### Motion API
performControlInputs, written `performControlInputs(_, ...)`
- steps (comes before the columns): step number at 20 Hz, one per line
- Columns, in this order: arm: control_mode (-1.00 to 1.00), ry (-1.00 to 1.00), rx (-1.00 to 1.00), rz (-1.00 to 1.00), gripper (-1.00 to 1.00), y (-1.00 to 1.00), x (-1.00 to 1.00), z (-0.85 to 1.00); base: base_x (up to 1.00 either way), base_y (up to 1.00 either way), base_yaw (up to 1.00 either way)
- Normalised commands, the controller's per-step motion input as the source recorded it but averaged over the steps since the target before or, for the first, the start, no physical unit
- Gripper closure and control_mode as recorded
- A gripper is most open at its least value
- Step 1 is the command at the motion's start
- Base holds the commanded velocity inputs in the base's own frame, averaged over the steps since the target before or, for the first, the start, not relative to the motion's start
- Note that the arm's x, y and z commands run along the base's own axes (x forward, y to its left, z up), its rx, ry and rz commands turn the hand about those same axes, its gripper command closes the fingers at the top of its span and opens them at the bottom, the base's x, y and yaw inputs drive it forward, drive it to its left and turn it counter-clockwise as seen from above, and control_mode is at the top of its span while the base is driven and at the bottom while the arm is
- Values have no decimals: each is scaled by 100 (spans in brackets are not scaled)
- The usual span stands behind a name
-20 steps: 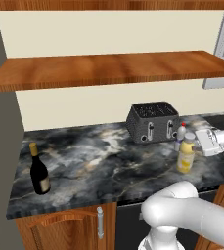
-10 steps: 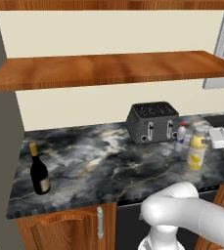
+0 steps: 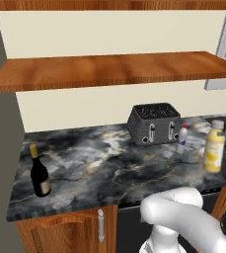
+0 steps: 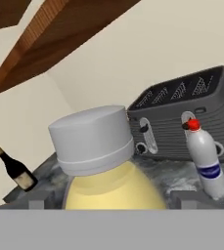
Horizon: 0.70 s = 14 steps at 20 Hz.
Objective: Place the drinks on the dining counter in a tight cluster.
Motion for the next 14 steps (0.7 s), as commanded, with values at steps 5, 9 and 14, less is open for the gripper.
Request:
performControlInputs(5, -100, -5, -3, -4, 100, 28, -54, 41, 0, 0, 0)
performControlInputs(9, -100, -15, -9, 0, 100, 30, -39, 49, 0, 0, 0)
performControlInputs(14, -100, -13, -12, 0, 100, 43, -31, 42, 0, 0, 0)
